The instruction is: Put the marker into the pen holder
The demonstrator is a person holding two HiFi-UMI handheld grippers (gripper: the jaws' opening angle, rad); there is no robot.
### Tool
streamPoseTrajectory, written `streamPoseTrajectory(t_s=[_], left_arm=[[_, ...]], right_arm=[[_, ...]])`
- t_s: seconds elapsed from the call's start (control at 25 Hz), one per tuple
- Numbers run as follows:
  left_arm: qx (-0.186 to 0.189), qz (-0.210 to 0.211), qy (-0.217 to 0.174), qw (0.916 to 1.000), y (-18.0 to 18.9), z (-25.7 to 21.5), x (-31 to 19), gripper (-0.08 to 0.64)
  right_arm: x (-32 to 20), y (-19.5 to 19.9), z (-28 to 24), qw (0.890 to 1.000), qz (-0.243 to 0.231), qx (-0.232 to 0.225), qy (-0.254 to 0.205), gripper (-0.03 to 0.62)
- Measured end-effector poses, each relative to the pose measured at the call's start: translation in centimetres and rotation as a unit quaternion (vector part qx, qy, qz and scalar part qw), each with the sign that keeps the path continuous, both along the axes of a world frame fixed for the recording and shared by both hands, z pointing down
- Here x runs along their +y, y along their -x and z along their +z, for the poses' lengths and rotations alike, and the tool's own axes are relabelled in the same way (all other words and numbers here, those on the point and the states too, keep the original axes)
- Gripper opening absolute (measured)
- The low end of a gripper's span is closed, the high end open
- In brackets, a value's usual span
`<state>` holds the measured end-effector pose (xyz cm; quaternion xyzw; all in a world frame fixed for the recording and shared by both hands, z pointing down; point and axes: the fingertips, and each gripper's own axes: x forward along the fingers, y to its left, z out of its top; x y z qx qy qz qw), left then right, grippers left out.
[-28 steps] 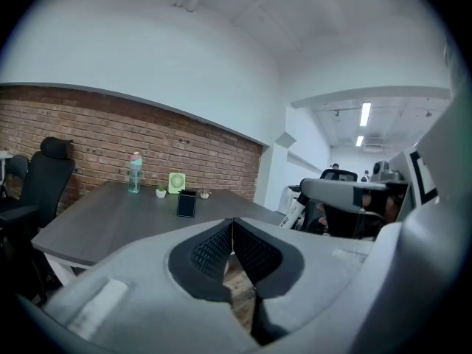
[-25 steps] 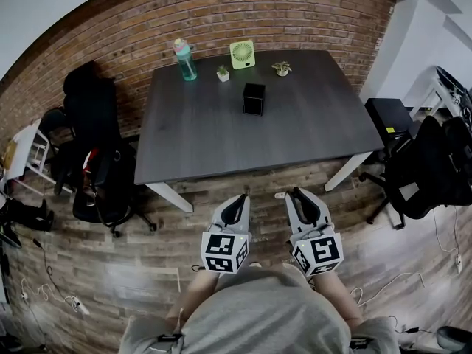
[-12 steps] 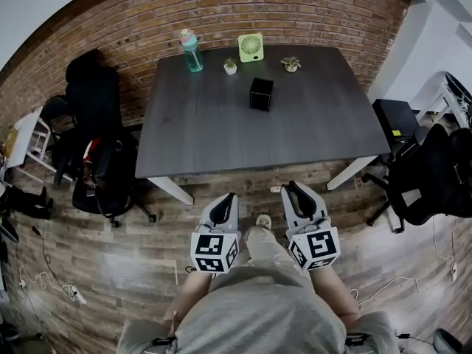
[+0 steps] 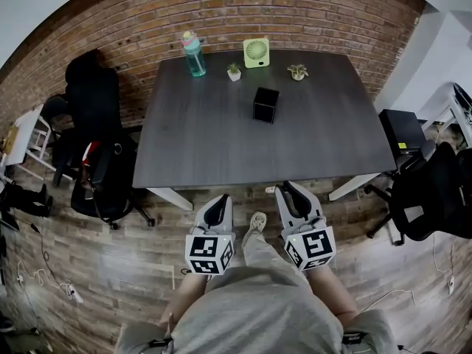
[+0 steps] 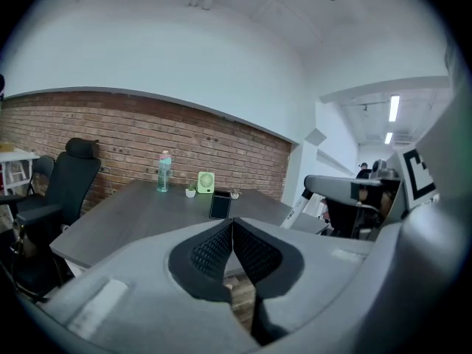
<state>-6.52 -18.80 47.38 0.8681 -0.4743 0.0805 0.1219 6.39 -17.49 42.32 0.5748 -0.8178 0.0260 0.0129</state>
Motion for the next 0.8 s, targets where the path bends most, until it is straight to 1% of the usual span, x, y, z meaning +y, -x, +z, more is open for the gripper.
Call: streamPoseTrajectory(t_s=[0.2,0.4,0.8], left_arm=[[-0.004,-0.005,-0.001,1.0000,-0.7,-0.1,-4.0,0.017],[-0.001,-0.005,-0.006,1.0000,-1.8,-1.2,-8.1,0.017],[0.004,-0.011,-0.007,0.9999,-3.4,-2.0,-15.1,0.017]], right_arm=[[-4.5,-0.6,-0.4,1.000,-0.008,0.001,-0.005,0.073],[-8.9,-1.4,-1.1,1.000,-0.013,0.006,-0.007,0.073],[-16.6,-3.6,-1.8,1.000,-0.011,0.015,-0.011,0.073]])
